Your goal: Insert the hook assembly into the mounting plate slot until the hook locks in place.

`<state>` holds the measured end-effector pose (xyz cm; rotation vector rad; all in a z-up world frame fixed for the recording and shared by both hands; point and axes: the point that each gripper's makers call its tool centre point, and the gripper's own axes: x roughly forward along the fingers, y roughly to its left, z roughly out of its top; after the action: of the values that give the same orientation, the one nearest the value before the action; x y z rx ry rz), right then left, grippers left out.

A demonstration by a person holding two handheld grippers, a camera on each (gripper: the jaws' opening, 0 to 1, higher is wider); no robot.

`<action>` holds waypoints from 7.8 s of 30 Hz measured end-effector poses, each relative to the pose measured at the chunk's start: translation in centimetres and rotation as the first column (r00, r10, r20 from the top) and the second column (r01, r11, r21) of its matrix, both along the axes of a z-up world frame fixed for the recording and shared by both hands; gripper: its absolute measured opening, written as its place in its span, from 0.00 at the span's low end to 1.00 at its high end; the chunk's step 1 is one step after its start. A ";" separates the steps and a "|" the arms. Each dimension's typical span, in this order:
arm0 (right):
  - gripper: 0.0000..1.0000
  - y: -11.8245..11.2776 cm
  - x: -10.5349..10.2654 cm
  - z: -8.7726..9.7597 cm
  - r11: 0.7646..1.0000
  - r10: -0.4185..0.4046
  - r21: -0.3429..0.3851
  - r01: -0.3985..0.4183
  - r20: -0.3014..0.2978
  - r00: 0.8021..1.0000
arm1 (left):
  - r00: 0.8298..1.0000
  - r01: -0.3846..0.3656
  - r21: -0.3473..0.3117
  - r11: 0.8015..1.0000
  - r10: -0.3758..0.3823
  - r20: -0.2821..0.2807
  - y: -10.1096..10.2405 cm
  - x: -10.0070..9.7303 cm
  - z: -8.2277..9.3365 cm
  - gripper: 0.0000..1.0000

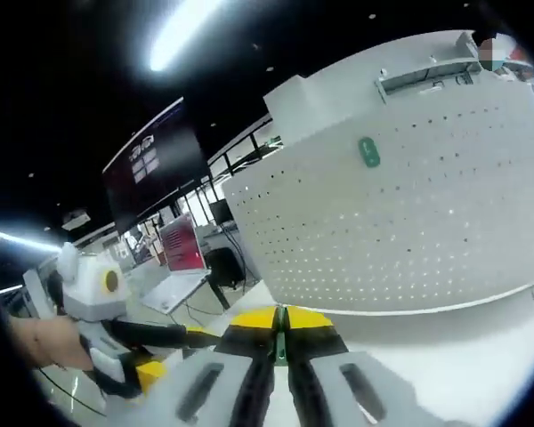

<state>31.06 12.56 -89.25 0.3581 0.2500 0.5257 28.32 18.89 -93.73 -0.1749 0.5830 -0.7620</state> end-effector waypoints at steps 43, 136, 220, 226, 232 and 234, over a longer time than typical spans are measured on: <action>0.00 4.5 -5.4 3.3 0.998 0.067 0.005 -0.068 0.135 0.989 | 0.990 0.005 -0.246 0.969 -0.040 -0.135 -2.3 -2.7 3.7 0.04; 0.00 5.1 -5.4 4.8 0.958 0.234 0.181 -0.223 -0.040 0.971 | 0.910 0.026 0.170 0.985 -0.094 0.404 -1.4 -2.2 7.9 0.18; 0.00 -7.7 10.5 9.8 0.926 -0.233 -0.206 0.317 0.350 0.907 | 0.968 -0.041 0.003 0.999 0.039 0.249 1.7 -0.4 3.4 0.96; 0.00 -8.7 12.1 9.4 0.918 -0.270 -0.191 0.346 0.336 0.902 | 0.971 -0.047 0.012 0.999 0.043 0.235 2.2 -0.4 2.9 0.96; 0.00 -9.7 13.4 9.0 0.903 -0.303 -0.197 0.381 0.337 0.891 | 0.973 -0.069 0.006 0.998 0.066 0.219 3.2 -0.3 2.6 0.95; 0.00 -10.6 13.9 9.1 0.887 -0.331 -0.203 0.415 0.350 0.877 | 0.973 -0.076 0.006 0.997 0.073 0.217 3.4 -0.2 2.5 0.95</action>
<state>44.92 1.98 -80.13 0.0459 -0.0535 0.1486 28.16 22.30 -91.24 -0.0982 0.3721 -0.6936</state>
